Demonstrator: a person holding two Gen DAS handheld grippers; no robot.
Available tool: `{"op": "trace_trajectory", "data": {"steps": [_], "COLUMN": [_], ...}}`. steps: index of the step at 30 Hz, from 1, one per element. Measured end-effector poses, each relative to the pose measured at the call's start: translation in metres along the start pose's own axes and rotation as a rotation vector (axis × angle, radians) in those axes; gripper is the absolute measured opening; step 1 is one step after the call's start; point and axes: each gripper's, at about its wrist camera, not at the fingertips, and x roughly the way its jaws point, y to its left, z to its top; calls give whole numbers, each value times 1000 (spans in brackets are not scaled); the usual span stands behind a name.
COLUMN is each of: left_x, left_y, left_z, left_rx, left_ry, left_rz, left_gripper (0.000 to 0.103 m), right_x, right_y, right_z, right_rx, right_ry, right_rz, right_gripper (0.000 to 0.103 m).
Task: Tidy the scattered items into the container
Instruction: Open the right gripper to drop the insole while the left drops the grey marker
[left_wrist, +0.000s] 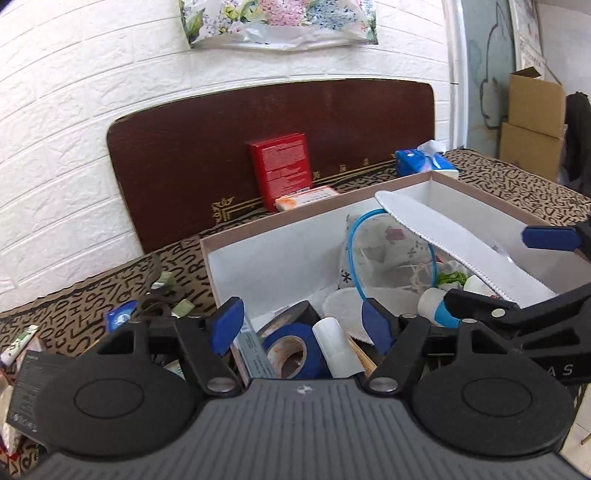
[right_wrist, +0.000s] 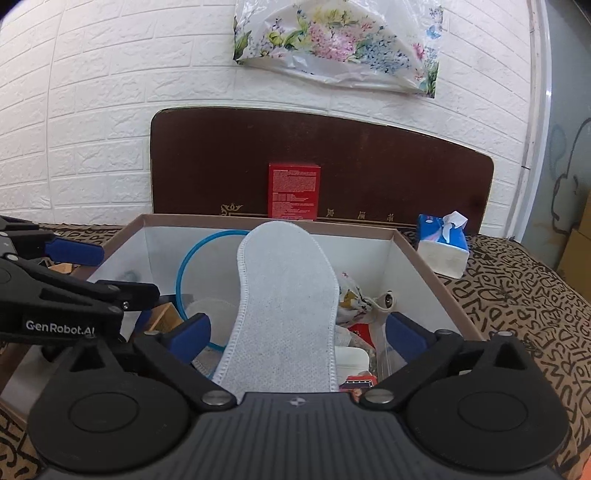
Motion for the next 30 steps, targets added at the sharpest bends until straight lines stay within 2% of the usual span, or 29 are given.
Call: {"op": "trace_trajectory", "data": {"steps": [2, 4, 15, 20, 26, 30], "left_x": [-2, -4, -17, -25, -32, -37], "left_y": [-1, 0, 4, 0, 0, 1], "left_z": [0, 0, -5, -11, -22, -24], "left_rx": [-5, -19, -70, -109, -207, -285], "left_ry": [-1, -2, 5, -1, 8, 22], "left_rz": [9, 33, 56, 112, 188, 201], "left_gripper": [74, 85, 86, 89, 99, 103], "right_x": [-4, -8, -20, -24, -32, -42], "right_y": [-1, -3, 4, 5, 7, 6], "right_z": [-1, -3, -7, -12, -21, -24], "right_rx": [19, 38, 48, 83, 107, 111], "right_ry": [-11, -20, -11, 7, 6, 5], "right_rz": [-14, -21, -60, -66, -75, -73], "right_gripper": [103, 103, 103, 103, 103, 103]}}
